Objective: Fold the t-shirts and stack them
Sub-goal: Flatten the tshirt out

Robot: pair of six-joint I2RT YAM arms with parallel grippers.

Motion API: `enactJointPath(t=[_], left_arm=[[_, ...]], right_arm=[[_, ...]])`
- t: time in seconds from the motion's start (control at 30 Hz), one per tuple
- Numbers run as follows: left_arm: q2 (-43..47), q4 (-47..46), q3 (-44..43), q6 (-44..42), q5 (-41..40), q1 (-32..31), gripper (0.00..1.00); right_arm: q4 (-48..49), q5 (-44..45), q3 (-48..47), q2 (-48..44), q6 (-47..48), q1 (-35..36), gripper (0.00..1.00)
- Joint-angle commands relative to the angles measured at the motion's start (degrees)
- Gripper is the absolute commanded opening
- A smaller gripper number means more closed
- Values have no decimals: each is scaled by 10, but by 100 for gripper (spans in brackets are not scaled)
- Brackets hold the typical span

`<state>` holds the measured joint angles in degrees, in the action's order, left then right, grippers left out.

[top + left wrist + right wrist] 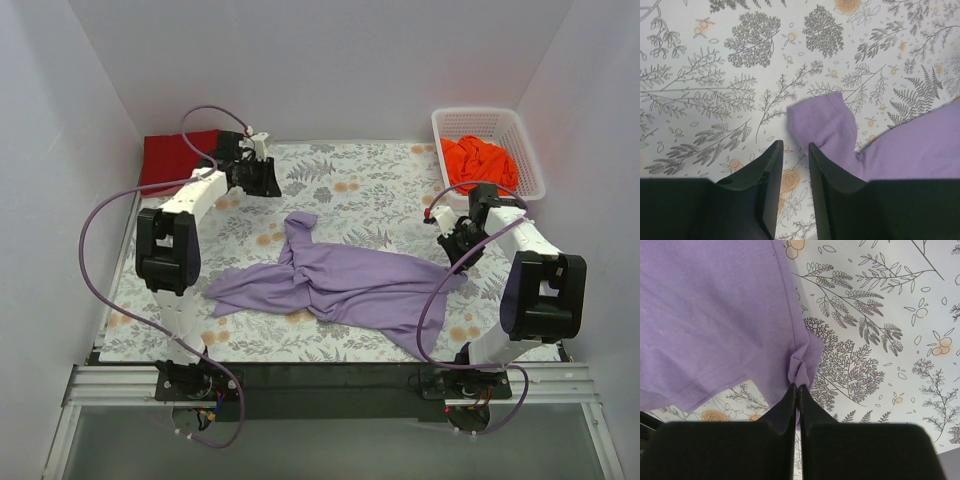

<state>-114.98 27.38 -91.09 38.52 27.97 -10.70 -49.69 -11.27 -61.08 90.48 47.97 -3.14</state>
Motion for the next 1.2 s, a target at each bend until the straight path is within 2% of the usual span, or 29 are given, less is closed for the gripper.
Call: enactJointPath(t=[0.0,0.07,0.2,0.33,0.47,0.73,0.9,1.0,1.07,1.1,1.13,1.17], left_arm=[[-9,2,-34,-24,41,-21,25],[-38,5,-54,-46,23,-36,25],[-93,36,-130,-93,-3,-73,36],[-132,60,-155,-150,-35,-101,45],[-144,77,-143,-201,-73,-123,47],[-149,59,-104,-220,-114,-143,50],[-173,51,-116,-217,-155,-150,39],[-194,48,-138,-195,-190,-157,37],[-216,44,-147,-159,-216,-157,28],[-220,35,-151,-148,-243,-151,20],[-220,32,-157,-137,-248,-145,2],[-207,26,-160,-109,-247,-137,0]], right_arm=[[-13,3,-5,1,0,-1,1],[-14,3,-5,1,-1,-1,1],[-13,5,-4,0,-2,-1,1],[-14,5,-4,-1,-3,-1,1],[-14,4,-1,-2,-3,-1,1],[-14,1,-1,3,-1,-2,1],[-13,-1,0,5,-2,-2,1],[-12,-7,-2,7,-6,-2,1],[-12,-10,-6,6,-12,-2,1],[-14,-13,-9,2,-13,-2,1],[-14,-13,-12,0,-14,-2,1],[-14,-12,-22,-8,-16,-3,1]])
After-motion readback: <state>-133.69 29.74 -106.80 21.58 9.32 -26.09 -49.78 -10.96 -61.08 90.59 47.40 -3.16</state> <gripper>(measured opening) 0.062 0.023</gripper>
